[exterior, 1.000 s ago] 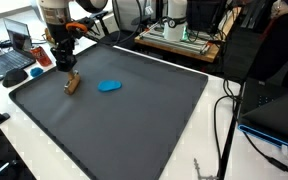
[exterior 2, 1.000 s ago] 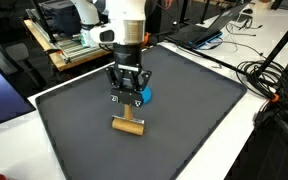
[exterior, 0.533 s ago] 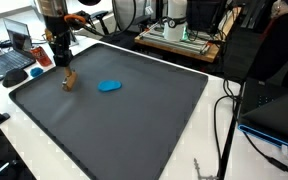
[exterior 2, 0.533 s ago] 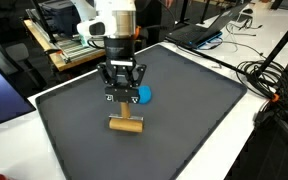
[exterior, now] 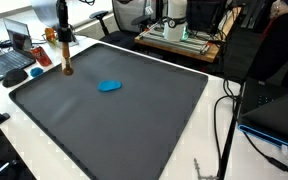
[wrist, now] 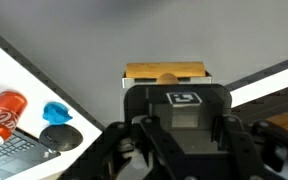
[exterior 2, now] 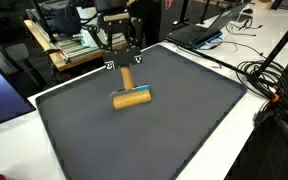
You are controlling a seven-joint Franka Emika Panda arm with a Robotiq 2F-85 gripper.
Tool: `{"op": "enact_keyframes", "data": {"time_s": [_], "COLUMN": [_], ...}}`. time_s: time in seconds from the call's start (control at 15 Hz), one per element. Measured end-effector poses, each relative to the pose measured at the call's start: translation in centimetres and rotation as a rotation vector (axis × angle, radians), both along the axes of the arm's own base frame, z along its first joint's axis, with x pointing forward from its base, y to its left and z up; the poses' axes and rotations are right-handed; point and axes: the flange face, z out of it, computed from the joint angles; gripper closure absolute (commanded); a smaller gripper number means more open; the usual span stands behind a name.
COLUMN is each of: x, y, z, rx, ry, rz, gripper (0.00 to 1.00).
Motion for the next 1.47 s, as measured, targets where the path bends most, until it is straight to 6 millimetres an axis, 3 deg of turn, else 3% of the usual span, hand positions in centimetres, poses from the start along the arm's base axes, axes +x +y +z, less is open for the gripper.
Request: {"op": "enact_keyframes", "data": {"time_s": [0.27,0.53,0.6,0.8,0.87,1.13,1.47], "x": [-4.0,-7.5,-8.2,-8.4,-8.3,-8.2,-8.1], "y": [3.5,7.5,8.5,8.9,8.8,9.1,12.4], "z": [3.2,5.1,5.4,5.2,4.9,4.0,1.4], "rx": [-0.055,-0.097,-0.104,-0.099,-0.097,-0.144,-0.279], "ry": [-0.013,0.002,0.009,0.016,0.022,0.045,0.068], "rz": [0.219,0.443,0.502,0.509,0.507,0.552,0.766], "gripper": [0.78,0.78,0.53,0.53,0.78,0.78,0.78]}}
